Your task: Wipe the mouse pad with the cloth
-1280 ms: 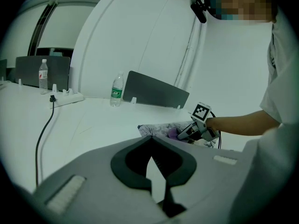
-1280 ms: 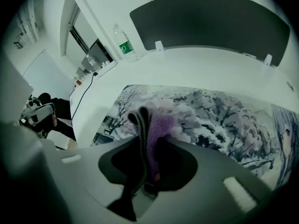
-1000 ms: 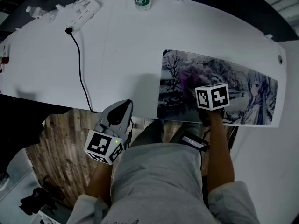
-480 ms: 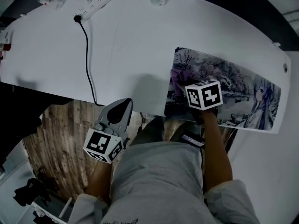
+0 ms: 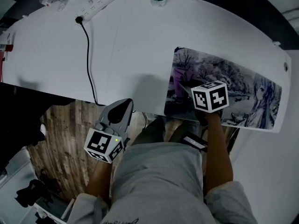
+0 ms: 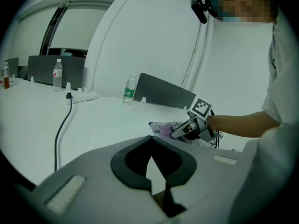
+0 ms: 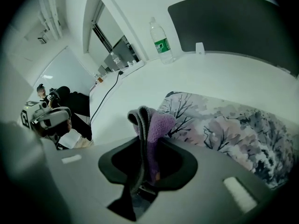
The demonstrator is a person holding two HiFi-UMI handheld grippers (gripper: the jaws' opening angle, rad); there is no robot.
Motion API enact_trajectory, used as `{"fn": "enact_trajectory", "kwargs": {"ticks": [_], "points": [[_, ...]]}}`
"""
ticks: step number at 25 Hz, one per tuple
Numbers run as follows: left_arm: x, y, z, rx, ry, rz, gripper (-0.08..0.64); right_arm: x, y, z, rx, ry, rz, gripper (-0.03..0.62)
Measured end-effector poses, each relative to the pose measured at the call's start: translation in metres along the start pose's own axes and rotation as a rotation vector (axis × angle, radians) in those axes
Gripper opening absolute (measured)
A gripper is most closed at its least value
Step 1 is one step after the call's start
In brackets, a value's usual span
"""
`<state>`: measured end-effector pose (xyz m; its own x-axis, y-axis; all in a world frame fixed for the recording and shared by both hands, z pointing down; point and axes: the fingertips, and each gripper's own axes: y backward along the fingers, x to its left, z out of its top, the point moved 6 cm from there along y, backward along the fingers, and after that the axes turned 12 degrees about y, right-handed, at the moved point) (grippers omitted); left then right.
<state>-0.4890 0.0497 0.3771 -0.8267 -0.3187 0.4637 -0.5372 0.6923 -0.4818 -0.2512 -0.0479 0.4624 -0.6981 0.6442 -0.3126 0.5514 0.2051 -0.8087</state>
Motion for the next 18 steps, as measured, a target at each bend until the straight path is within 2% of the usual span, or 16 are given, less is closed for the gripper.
{"fn": "enact_trajectory", "kwargs": {"ticks": [5, 13, 18], "points": [[-0.021, -0.026, 0.001, 0.027, -0.044, -0.06, 0.015, -0.006, 0.034, -0.02, -0.064, 0.003, -0.008, 0.099], [-0.089, -0.08, 0.003, 0.08, -0.123, -0.208, 0.015, -0.042, 0.115, -0.078, -0.152, -0.077, -0.09, 0.098], [-0.127, -0.102, 0.001, 0.111, -0.165, -0.252, 0.015, -0.071, 0.16, -0.118, -0.175, -0.136, -0.138, 0.099]]}}
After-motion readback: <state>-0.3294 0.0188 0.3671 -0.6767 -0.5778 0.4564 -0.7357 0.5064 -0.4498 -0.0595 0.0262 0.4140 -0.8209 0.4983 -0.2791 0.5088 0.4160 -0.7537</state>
